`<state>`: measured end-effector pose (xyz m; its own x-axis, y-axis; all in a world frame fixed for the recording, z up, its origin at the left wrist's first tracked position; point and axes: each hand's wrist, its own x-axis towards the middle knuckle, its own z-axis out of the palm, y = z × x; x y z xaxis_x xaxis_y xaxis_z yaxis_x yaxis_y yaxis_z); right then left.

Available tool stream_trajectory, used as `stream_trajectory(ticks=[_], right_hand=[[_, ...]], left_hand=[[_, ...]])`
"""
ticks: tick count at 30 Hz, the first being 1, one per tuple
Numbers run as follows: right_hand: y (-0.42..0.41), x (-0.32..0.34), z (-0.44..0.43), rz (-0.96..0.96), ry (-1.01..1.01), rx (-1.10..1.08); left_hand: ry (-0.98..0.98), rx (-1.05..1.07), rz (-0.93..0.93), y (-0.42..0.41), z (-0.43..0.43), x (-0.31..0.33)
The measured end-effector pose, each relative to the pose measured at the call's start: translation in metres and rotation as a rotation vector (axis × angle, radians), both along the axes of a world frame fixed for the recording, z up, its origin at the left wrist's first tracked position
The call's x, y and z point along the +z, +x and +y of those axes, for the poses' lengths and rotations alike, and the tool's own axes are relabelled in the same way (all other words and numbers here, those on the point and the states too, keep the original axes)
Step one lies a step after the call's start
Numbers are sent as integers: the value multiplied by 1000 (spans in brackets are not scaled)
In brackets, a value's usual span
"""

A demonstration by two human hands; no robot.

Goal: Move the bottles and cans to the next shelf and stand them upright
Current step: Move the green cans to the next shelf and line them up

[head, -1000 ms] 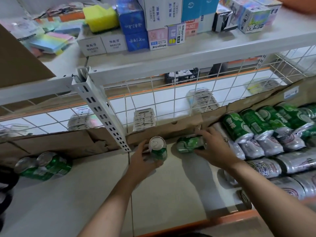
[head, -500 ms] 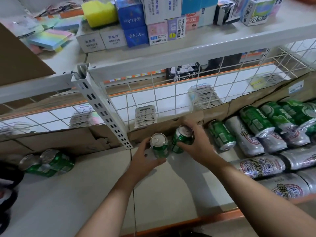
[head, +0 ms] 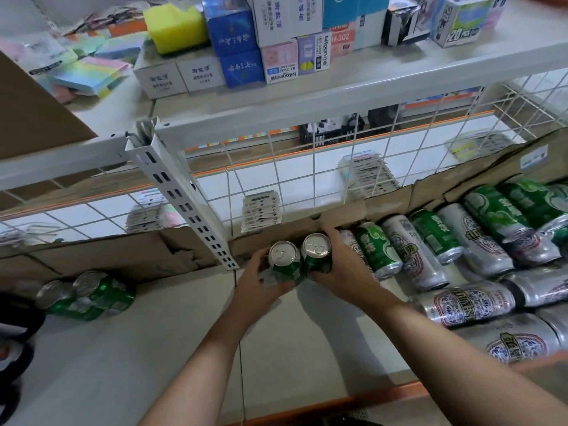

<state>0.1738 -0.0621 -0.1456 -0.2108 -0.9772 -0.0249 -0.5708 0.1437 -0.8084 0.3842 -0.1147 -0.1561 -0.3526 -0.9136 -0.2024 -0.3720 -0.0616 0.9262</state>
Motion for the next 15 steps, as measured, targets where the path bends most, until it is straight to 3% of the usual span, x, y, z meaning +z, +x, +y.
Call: stream_trajectory(ticks=[6, 11, 15], right_hand=[[0, -2, -2, -13, -44, -6], [-4, -4, 6, 221, -137, -18], [-8, -8, 14, 263, -136, -21]], left_hand=[[29, 3, 15, -3, -1, -7], [53, 13, 59, -12, -7, -11], [47, 40, 63, -13, -10, -16]])
